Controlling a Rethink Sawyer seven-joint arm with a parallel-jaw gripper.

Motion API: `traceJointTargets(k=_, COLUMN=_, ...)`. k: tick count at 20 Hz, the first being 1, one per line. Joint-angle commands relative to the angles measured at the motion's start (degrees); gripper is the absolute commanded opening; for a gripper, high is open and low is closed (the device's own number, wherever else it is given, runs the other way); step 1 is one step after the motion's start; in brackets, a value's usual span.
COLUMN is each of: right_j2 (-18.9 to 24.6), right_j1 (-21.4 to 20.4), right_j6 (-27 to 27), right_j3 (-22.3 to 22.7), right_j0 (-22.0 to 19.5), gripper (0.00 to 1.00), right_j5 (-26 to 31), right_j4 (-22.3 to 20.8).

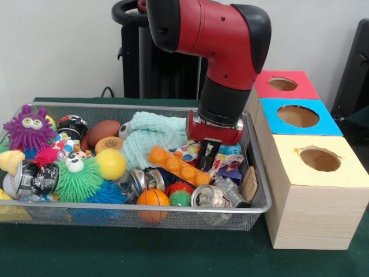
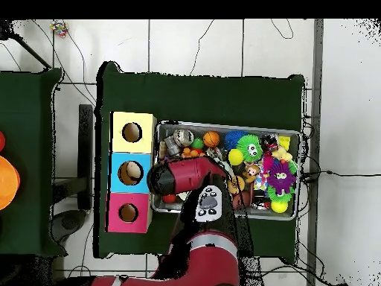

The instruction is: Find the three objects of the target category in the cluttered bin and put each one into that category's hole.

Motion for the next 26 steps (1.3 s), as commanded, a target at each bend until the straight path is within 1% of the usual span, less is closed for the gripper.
traceJointTargets(k=1, right_j2=3.46, right_j1=-6.99, right_j6=4.73, right_j3=6.46, right_j0=0.28, gripper=0.00, right_j5=9.37, right_j4=3.16)
traceJointTargets(k=3, right_j2=3.61, right_j1=-9.46, right_j6=3.62, right_j3=6.92, right_j0=0.28, gripper=0.00, right_j5=12.54, right_j4=3.73)
traceJointTargets(k=5, right_j2=4.57, right_j1=-11.15, right_j6=2.15, right_j3=7.26, right_j0=-0.52, gripper=0.00, right_j5=15.13, right_j4=4.26)
traceJointTargets(k=8, right_j2=4.74, right_j1=-13.83, right_j6=1.32, right_j3=7.81, right_j0=-0.62, gripper=0.00, right_j5=18.38, right_j4=4.84)
traceJointTargets(k=11, right_j2=5.70, right_j1=-14.39, right_j6=-0.01, right_j3=7.69, right_j0=-1.86, gripper=0.00, right_j5=19.49, right_j4=5.01)
traceJointTargets(k=15, right_j2=5.91, right_j1=-15.57, right_j6=-1.03, right_j3=8.02, right_j0=-2.85, gripper=0.00, right_j5=20.50, right_j4=4.48)
traceJointTargets(k=17, right_j2=6.02, right_j1=-16.94, right_j6=-1.92, right_j3=7.96, right_j0=-3.19, gripper=0.00, right_j5=22.57, right_j4=4.54)
traceJointTargets(k=21, right_j2=5.87, right_j1=-22.53, right_j6=-3.62, right_j3=7.01, right_j0=-2.40, gripper=0.00, right_j5=30.75, right_j4=5.41)
traceJointTargets(k=23, right_j2=5.81, right_j1=-22.88, right_j6=-2.65, right_j3=5.75, right_j0=-1.57, gripper=0.00, right_j5=33.55, right_j4=5.68)
traceJointTargets(k=26, right_j2=5.68, right_j1=-22.04, right_j6=-0.63, right_j3=3.36, right_j0=-0.15, gripper=0.00, right_j5=35.02, right_j4=5.27)
